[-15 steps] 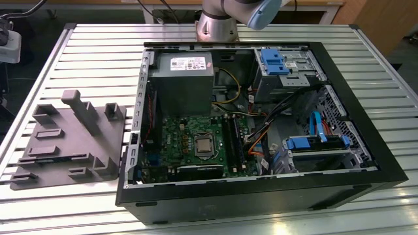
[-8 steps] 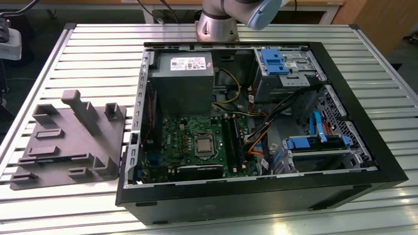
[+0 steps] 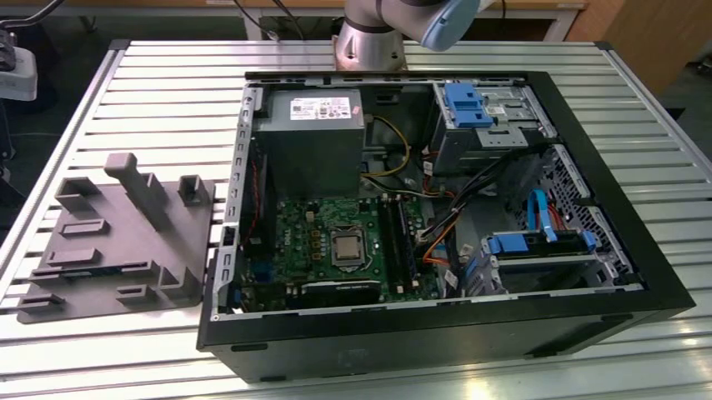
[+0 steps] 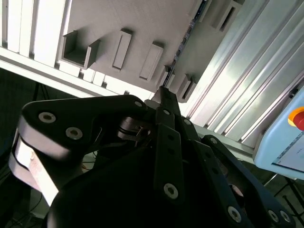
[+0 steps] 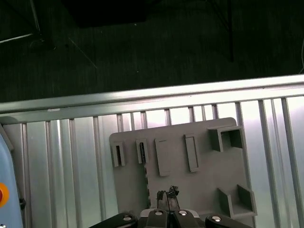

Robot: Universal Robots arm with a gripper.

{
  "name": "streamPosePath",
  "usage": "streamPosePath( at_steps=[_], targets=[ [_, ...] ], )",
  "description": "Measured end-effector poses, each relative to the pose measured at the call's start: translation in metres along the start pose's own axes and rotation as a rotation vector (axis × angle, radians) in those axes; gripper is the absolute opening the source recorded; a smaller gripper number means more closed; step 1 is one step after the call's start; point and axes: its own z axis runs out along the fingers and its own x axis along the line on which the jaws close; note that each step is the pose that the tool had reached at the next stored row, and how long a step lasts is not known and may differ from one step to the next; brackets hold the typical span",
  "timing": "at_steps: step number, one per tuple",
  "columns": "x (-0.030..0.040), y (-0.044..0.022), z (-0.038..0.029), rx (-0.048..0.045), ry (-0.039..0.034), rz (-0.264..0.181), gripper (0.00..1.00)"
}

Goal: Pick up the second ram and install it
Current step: 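Pick up the second ram and move it above second insertion slot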

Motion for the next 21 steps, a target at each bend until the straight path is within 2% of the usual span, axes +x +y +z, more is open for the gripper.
streamPosePath(
  at_steps=[21],
  targets=[
    [0.0002, -0.0003, 0.0062, 0.0000, 0.0000, -0.001, 0.11]
  ],
)
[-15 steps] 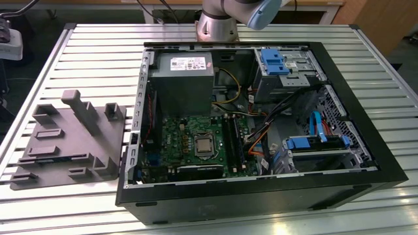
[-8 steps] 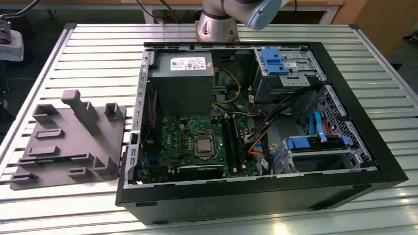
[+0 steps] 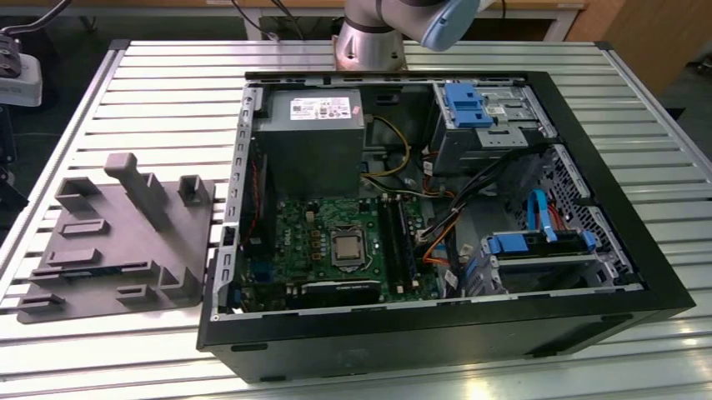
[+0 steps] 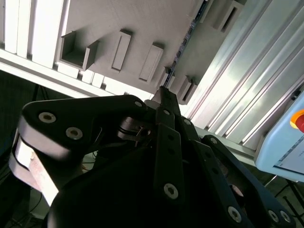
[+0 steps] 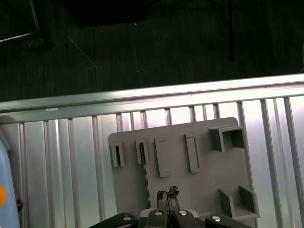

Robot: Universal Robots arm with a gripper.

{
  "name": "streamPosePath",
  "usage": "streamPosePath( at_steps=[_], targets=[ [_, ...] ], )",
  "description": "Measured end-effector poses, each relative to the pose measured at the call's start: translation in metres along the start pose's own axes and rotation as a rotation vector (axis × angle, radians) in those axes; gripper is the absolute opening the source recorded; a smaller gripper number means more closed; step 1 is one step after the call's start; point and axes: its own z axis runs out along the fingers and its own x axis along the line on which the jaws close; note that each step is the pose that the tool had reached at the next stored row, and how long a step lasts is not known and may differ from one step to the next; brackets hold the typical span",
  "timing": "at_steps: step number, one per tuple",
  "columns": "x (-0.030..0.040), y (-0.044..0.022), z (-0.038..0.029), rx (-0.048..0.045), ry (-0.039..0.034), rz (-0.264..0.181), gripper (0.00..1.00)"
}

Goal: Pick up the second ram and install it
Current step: 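Pick up the second ram and move it above second insertion slot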

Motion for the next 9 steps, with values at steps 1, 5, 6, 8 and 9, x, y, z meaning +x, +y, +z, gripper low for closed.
streamPosePath(
  at_steps=[1, 5, 6, 8, 9],
  targets=[
    [0.0000, 0.0000, 0.0003, 0.0001, 0.0000, 0.000, 0.11],
    [0.0000, -0.0001, 0.0013, 0.0000, 0.0000, 0.000, 0.11],
    [0.0000, -0.0001, 0.0015, 0.0000, 0.0000, 0.000, 0.11],
    [0.0000, -0.0001, 0.0020, 0.0000, 0.0000, 0.000, 0.11],
    [0.0000, -0.0001, 0.0023, 0.0002, -0.0001, 0.000, 0.11]
  ],
)
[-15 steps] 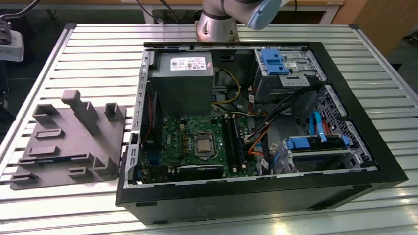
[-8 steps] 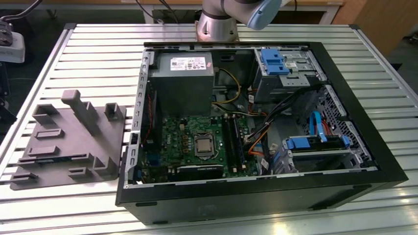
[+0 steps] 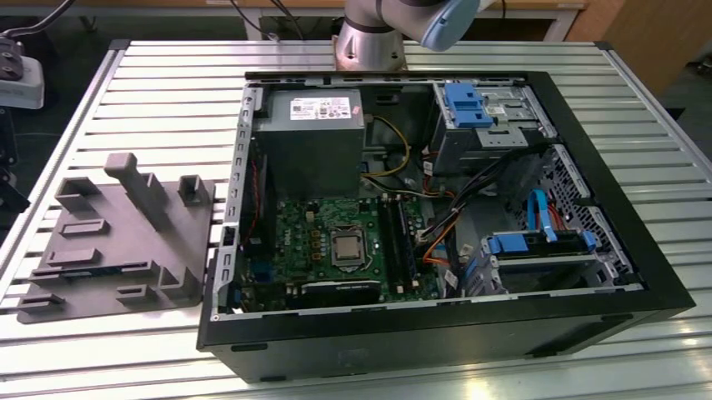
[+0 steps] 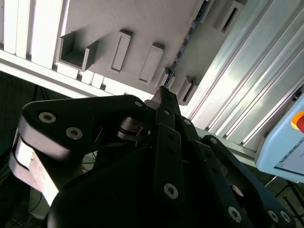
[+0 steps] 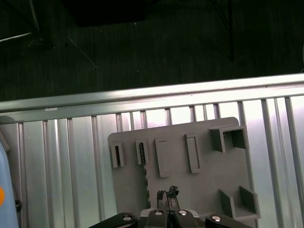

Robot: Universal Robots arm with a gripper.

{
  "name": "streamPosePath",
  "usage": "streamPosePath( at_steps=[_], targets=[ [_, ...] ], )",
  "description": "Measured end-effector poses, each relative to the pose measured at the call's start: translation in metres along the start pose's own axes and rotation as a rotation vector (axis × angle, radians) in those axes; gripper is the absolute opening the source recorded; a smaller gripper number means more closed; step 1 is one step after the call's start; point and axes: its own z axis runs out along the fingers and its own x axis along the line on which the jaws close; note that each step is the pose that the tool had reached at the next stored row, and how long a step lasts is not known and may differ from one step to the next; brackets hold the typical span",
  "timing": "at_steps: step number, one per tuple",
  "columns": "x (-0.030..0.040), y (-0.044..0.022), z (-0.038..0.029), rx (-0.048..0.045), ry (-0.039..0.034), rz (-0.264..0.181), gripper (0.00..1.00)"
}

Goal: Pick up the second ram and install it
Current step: 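Pick up the second ram and move it above second insertion slot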

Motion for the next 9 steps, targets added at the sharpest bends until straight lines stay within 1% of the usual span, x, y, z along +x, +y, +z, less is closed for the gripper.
streamPosePath(
  at_steps=[9],
  targets=[
    [0.0001, -0.0001, 0.0020, -0.0002, 0.0001, 0.000, 0.11]
  ],
)
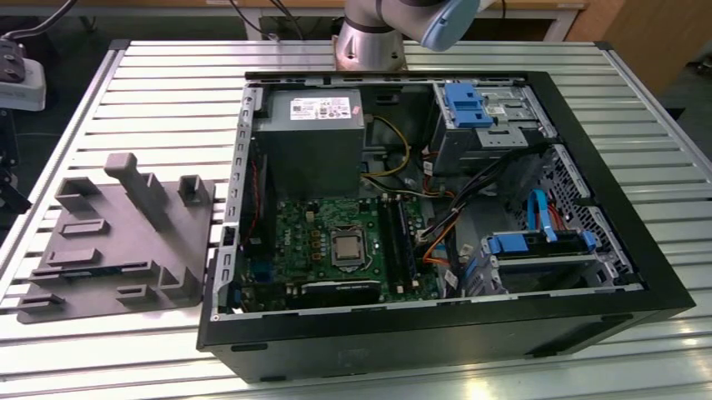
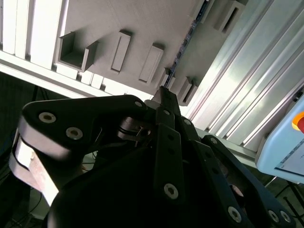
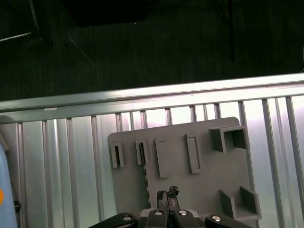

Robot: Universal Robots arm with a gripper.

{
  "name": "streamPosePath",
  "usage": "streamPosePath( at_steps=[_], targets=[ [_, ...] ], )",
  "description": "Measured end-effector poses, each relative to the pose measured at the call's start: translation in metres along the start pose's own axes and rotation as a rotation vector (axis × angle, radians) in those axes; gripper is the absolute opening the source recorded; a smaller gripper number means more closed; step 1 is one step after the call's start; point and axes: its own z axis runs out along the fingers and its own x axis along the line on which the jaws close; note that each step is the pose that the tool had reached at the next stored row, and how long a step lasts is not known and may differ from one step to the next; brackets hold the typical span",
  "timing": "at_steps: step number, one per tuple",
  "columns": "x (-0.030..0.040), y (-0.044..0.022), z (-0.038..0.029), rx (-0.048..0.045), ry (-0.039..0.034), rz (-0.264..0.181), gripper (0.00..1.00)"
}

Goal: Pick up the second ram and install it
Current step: 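Pick up the second ram and move it above second insertion slot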

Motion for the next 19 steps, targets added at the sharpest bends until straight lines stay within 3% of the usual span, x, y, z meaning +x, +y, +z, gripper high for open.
streamPosePath(
  at_steps=[19],
  targets=[
    [0.0001, -0.0002, 0.0036, 0.0002, 0.0006, 0.000, 0.11]
  ],
)
